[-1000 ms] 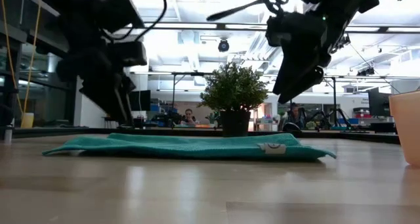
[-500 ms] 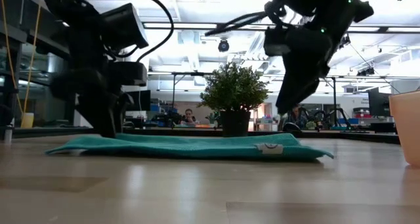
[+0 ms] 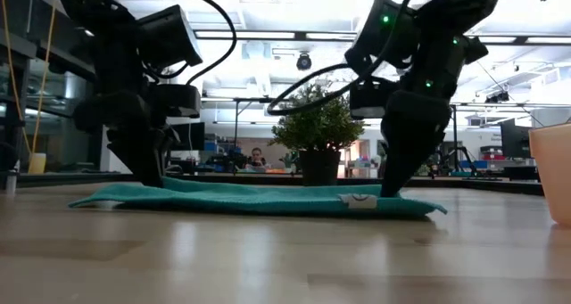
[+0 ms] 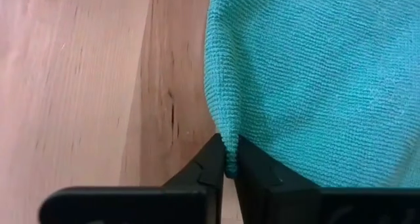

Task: Fold microfiber towels
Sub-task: Fold the blue microfiber towel

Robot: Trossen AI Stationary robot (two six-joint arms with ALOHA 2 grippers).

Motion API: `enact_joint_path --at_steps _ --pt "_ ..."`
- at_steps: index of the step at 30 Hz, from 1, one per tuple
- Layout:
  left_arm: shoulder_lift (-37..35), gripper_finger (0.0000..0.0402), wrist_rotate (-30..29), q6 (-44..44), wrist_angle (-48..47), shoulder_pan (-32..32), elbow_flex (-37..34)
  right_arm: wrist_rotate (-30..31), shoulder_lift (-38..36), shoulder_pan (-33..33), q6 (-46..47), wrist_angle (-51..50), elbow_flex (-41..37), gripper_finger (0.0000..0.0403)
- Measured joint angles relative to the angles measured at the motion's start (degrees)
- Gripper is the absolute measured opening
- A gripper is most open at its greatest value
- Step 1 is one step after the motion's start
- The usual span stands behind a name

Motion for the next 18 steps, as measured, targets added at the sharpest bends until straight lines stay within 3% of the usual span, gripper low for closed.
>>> enact_joint_path --at_steps 12,18 --pt "0.1 0.0118 -2.1 3.7 1.0 -0.1 -0.1 0.7 0.6 0.0 1.1 0.0 0.0 0.0014" --pt "0.1 0.0161 -3.9 4.9 1.2 0.0 -0.1 0.5 0.6 -0.1 0.8 0.0 0.0 0.0017"
